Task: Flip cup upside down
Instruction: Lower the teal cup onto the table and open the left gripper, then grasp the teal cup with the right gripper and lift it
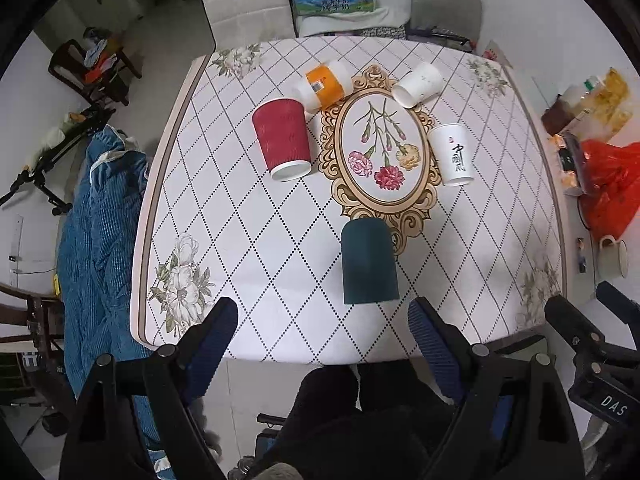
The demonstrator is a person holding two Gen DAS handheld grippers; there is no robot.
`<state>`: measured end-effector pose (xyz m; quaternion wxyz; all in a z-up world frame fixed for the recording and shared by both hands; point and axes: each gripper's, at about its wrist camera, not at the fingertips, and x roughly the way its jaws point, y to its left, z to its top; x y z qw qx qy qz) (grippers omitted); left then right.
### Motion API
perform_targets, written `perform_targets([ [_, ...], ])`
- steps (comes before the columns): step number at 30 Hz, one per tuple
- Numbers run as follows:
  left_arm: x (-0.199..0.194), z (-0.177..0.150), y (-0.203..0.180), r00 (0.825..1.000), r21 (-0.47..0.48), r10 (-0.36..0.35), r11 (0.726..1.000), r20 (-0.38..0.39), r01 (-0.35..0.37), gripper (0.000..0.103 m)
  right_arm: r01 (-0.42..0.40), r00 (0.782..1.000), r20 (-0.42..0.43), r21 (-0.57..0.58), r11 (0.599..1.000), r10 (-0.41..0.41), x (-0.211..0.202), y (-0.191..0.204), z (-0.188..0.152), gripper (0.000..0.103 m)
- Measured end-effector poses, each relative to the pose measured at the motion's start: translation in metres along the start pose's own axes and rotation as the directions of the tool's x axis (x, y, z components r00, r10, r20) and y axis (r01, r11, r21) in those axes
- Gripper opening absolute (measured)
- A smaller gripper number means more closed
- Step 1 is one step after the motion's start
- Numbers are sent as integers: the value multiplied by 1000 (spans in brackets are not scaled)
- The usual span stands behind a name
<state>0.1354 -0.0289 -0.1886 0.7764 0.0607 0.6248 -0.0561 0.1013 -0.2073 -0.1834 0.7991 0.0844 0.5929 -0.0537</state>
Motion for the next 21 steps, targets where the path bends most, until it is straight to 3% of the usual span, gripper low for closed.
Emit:
perform_targets([
  [11, 1, -24, 49, 1000, -66, 22, 998, 17, -21, 87, -21, 1000, 1, -13, 1000, 21, -9, 32, -19, 103],
  [14, 13, -29, 68, 998, -98, 52, 994, 18, -50, 99, -21, 1000, -5, -63, 998, 21, -1, 46, -20, 103],
  [16, 25, -35, 82, 998, -130, 67, 989, 10, -65, 99, 8, 1000, -12, -142, 990, -10, 9, 62, -18, 103],
  [19, 39, -41, 98, 998, -170, 60, 984, -18, -62, 99, 93, 995, 10, -318, 943, -95, 22, 89, -13, 103],
  [20, 45, -43, 102, 997, -174, 70, 982, -24, -73, 99, 140, 990, 37, -383, 913, -136, 26, 99, -12, 103],
  [21, 51, -45, 106, 996, -179, 82, 980, -35, -87, 99, 196, 980, 77, -482, 854, -182, 33, 114, -11, 103],
])
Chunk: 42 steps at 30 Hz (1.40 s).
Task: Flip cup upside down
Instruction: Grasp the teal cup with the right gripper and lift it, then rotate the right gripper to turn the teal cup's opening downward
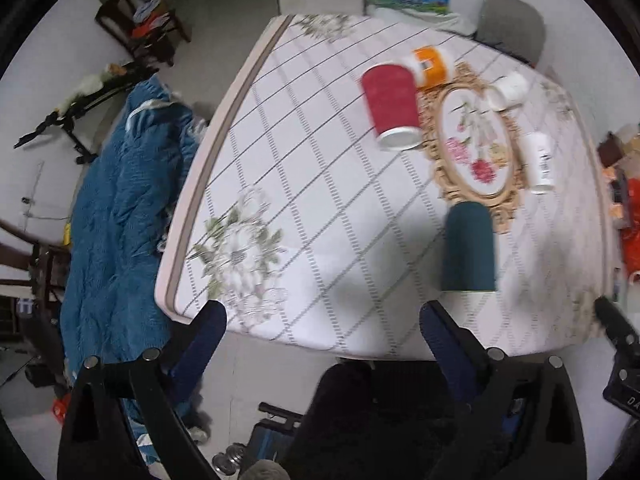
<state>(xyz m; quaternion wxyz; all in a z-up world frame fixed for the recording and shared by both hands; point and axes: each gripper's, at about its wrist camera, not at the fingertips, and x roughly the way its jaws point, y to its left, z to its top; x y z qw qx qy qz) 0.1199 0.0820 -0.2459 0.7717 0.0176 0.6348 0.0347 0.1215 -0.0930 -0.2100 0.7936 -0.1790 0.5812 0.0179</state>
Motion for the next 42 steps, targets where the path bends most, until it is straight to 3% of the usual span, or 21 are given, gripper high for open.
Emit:
perform_targets([
  [3, 19, -3, 10, 999, -32, 6, 999, -33, -7, 99, 88, 996, 8, -273, 958, -90, 14, 33, 15, 103],
  [4, 25, -4, 13, 999, -42, 4, 999, -46, -6, 99, 110, 993, 14, -373, 921, -113, 20, 44, 17, 103],
  [6, 38, -6, 19, 998, -68, -1, 998, -69, -4, 99, 163, 985, 44, -581, 798, -169, 35, 68, 16, 103],
  [8, 51, -7, 21, 995, -85, -8, 996, -95, 0, 99, 219, 971, 110, -766, 604, -213, 48, 91, 5, 103],
  [11, 64, -8, 22, 992, -115, -13, 993, -122, -1, 99, 256, 953, 197, -930, 263, -231, 72, 114, -17, 103],
  [13, 73, -8, 22, 990, -140, -18, 990, -141, -2, 99, 236, 953, 210, -966, 102, -219, 84, 122, -27, 103],
  [16, 85, -6, 22, 986, -176, -28, 984, -163, -1, 99, 232, 950, 259, -959, -162, -173, 103, 126, -44, 103],
  [19, 96, -3, 21, 983, -216, -35, 976, -183, -5, 99, 278, 933, 346, -865, -417, -96, 123, 123, -61, 103],
  [22, 108, -1, 20, 978, -246, -45, 969, -206, -7, 99, 316, 919, 394, -733, -602, 3, 140, 116, -72, 103],
  [24, 116, 0, 20, 974, -266, -52, 964, -219, -8, 99, 328, 915, 398, -656, -680, 57, 151, 111, -73, 103],
  [27, 129, 2, 19, 969, -287, -60, 958, -238, -11, 99, 336, 915, 385, -560, -757, 121, 164, 108, -67, 103],
  [35, 152, 2, 24, 958, -349, -68, 936, -278, -35, 99, 344, 922, 319, -408, -845, 221, 183, 106, -51, 103],
  [42, 156, 7, 26, 956, -380, -75, 924, -284, -41, 99, 346, 927, 252, -291, -892, 278, 190, 95, -50, 103],
])
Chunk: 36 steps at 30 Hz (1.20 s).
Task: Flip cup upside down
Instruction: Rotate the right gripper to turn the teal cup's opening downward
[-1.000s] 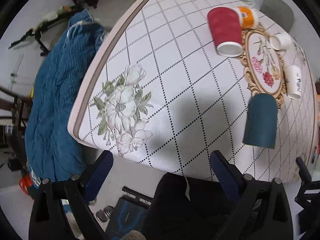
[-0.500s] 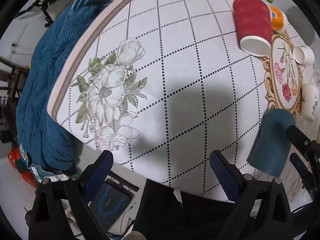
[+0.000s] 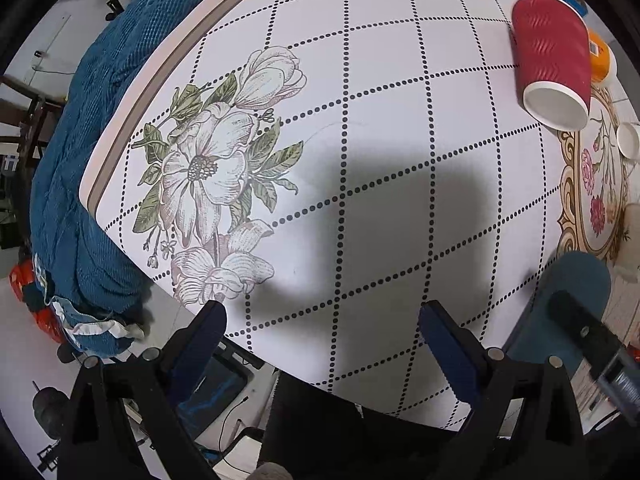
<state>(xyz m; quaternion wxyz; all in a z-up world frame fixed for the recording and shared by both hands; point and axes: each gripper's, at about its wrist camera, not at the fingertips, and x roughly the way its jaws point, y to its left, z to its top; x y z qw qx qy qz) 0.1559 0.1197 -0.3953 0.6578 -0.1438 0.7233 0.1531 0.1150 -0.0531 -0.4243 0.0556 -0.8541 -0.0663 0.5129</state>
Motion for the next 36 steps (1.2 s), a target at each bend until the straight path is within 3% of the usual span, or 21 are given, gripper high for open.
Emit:
perform_targets([
  [9, 3, 1, -4, 1000, -2, 5, 1000, -9, -5, 99, 0, 999, 32, -19, 1000, 1, -4, 11, 12, 99],
  [17, 4, 0, -3, 1000, -2, 12, 1000, -15, -12, 99, -29, 999, 32, 24, 999, 28, -1, 4, 18, 73],
  [26, 8, -2, 6, 1000, -1, 21, 1000, -16, -21, 99, -102, 994, 49, 165, 981, 95, -1, -20, 27, 72],
  [32, 2, -1, 7, 1000, 14, 29, 999, -9, -29, 99, -175, 985, 53, 320, 931, 166, -2, -35, 27, 72],
  [36, -1, 1, 8, 999, 28, 36, 999, -1, -36, 99, -257, 964, 72, 495, 830, 255, 4, -59, 21, 72],
])
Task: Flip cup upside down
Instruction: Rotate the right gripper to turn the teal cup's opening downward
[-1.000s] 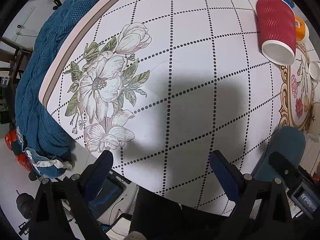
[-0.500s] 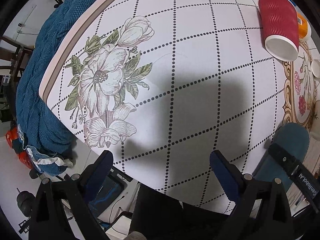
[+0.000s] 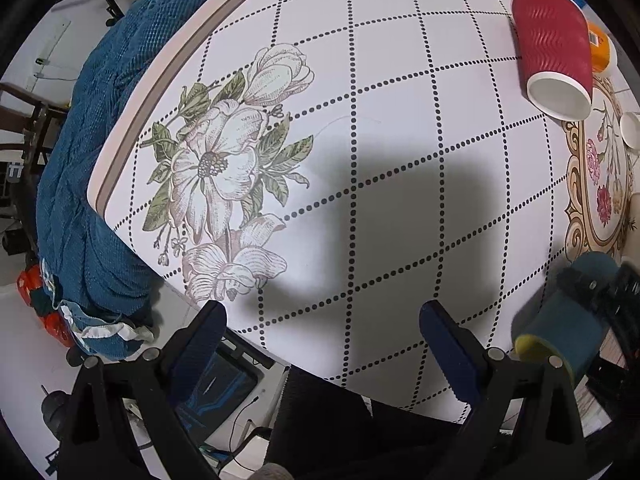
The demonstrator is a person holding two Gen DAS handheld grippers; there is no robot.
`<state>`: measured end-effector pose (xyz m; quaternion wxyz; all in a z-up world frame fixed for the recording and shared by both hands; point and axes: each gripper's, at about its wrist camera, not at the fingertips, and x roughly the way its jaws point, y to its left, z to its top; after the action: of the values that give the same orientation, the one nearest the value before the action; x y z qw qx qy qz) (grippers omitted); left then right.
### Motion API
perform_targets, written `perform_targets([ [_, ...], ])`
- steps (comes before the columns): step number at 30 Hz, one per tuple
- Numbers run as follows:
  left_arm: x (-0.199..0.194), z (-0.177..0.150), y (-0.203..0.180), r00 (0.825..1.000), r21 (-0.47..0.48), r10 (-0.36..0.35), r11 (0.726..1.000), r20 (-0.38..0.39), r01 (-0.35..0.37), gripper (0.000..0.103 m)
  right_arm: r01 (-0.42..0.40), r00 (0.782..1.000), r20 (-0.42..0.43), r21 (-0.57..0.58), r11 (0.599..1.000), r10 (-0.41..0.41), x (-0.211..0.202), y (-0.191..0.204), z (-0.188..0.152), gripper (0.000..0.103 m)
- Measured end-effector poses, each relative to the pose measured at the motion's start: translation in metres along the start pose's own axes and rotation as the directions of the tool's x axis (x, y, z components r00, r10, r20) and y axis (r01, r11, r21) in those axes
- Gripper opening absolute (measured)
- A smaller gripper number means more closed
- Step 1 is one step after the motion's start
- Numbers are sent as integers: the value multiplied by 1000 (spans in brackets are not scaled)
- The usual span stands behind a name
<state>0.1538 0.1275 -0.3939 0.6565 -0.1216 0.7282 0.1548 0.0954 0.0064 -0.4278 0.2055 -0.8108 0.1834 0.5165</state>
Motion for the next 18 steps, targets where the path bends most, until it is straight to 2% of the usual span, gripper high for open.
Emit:
perform_targets([
  [2, -2, 1, 1, 1000, 9, 2, 1000, 3, -2, 99, -64, 998, -5, 142, 988, 66, 0, -14, 1, 72],
  [5, -5, 2, 0, 1000, 19, 9, 1000, 10, -9, 99, -141, 989, 2, 337, 931, 149, 2, -34, -3, 72],
  [8, -7, 3, 1, 1000, 24, 6, 1000, 11, -7, 99, -217, 970, 25, 535, 816, 242, 7, -51, -12, 72],
  [11, -10, 6, -1, 1000, 40, 8, 999, 19, -9, 99, -276, 944, 71, 704, 654, 322, 14, -63, -29, 72],
  [13, -13, 7, -5, 1000, 55, 9, 998, 24, -10, 99, -311, 921, 118, 796, 519, 371, 17, -72, -42, 72],
  [15, -15, 9, -9, 999, 72, 10, 997, 30, -12, 99, -328, 895, 173, 879, 346, 411, 21, -78, -59, 72],
  [16, -15, 9, -11, 999, 78, 9, 997, 33, -12, 99, -333, 884, 197, 902, 276, 424, 23, -80, -66, 72],
  [18, -17, 10, -16, 999, 90, 7, 996, 36, -10, 99, -338, 853, 267, 938, 84, 449, 29, -82, -84, 72],
])
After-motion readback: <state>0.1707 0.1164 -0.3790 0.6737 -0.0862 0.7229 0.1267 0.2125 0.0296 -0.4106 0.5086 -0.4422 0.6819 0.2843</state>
